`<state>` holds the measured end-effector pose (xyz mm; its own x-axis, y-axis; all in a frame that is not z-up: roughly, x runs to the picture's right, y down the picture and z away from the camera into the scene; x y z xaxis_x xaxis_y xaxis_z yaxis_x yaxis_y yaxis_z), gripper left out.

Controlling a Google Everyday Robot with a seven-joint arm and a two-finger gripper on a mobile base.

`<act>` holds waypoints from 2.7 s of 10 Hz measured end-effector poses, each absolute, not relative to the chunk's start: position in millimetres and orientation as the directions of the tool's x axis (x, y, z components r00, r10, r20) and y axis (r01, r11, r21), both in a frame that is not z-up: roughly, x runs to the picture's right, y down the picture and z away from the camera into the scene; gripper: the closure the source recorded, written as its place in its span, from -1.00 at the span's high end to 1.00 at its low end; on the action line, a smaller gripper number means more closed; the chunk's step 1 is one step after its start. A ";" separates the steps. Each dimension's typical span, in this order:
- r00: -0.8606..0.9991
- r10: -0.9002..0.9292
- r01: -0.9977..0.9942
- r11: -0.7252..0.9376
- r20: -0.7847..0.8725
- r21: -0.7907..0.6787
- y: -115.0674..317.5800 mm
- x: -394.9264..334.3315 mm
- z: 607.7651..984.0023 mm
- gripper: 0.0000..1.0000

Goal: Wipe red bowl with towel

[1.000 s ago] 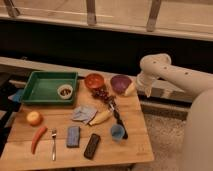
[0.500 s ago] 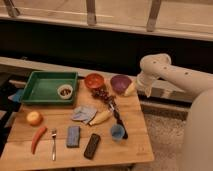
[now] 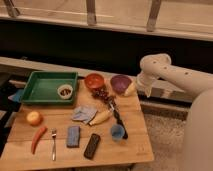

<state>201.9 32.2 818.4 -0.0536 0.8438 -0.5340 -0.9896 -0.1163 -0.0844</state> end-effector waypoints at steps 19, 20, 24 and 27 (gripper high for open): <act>0.250 0.912 -0.911 0.108 -0.326 -0.397 64.7 13.9 757.9 0.52; 0.252 0.912 -0.911 0.111 -0.324 -0.398 64.5 13.2 758.2 0.52; 0.266 0.909 -0.896 0.110 -0.320 -0.430 68.2 -3.8 764.9 0.52; 0.320 0.893 -0.858 0.131 -0.317 -0.497 75.9 -52.9 779.9 0.52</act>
<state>-52.9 75.9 779.9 0.3201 0.8926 -0.3175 -0.8579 0.1310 -0.4968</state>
